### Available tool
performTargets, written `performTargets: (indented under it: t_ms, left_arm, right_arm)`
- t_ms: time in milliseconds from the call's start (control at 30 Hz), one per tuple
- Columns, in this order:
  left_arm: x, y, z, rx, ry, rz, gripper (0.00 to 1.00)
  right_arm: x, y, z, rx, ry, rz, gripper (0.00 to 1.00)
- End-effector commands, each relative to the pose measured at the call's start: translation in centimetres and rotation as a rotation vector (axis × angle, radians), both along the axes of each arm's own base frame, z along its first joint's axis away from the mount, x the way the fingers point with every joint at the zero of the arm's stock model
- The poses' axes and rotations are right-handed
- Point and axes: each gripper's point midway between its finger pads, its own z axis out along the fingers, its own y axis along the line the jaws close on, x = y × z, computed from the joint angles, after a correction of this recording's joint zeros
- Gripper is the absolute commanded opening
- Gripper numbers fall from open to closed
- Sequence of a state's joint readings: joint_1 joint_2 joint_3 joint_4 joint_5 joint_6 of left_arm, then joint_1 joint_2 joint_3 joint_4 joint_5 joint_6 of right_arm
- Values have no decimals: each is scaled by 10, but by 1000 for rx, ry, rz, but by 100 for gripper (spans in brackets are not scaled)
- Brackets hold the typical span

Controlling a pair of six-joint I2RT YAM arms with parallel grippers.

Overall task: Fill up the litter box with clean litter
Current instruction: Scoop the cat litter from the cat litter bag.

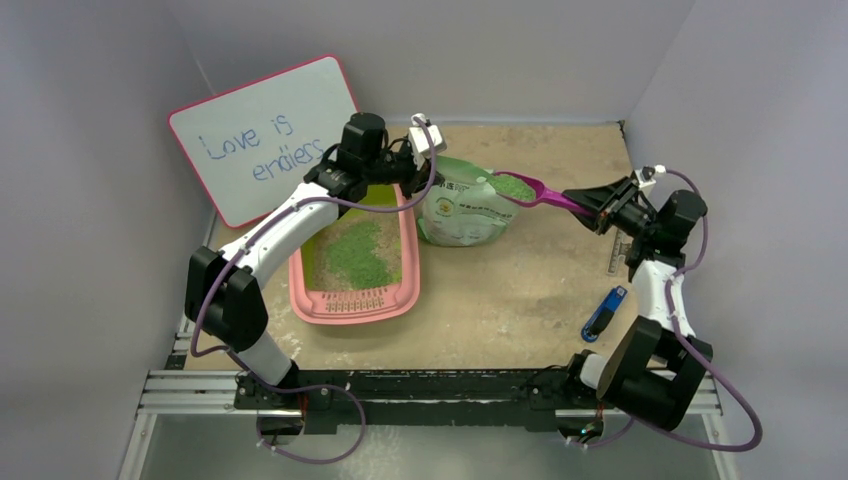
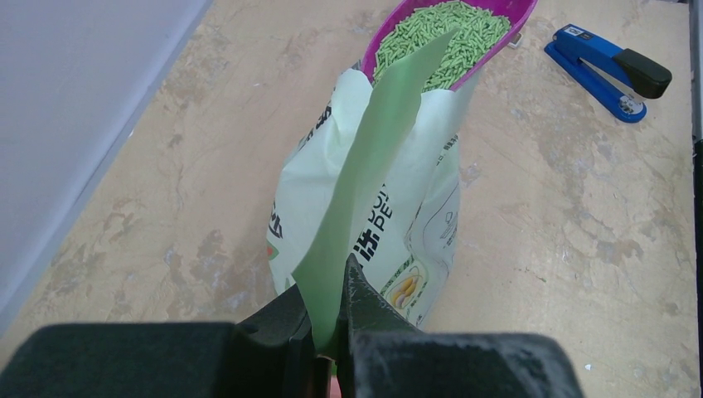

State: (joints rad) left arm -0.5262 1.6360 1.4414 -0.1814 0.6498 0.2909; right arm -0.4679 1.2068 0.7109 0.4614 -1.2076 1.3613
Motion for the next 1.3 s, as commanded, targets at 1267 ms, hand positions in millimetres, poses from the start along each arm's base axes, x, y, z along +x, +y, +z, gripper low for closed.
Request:
performTargets:
  t_ms: [1267]
  left_arm:
    - [3, -3, 41, -67, -129, -15, 0]
  right_arm:
    - [-18, -13, 28, -21, -81, -55, 0]
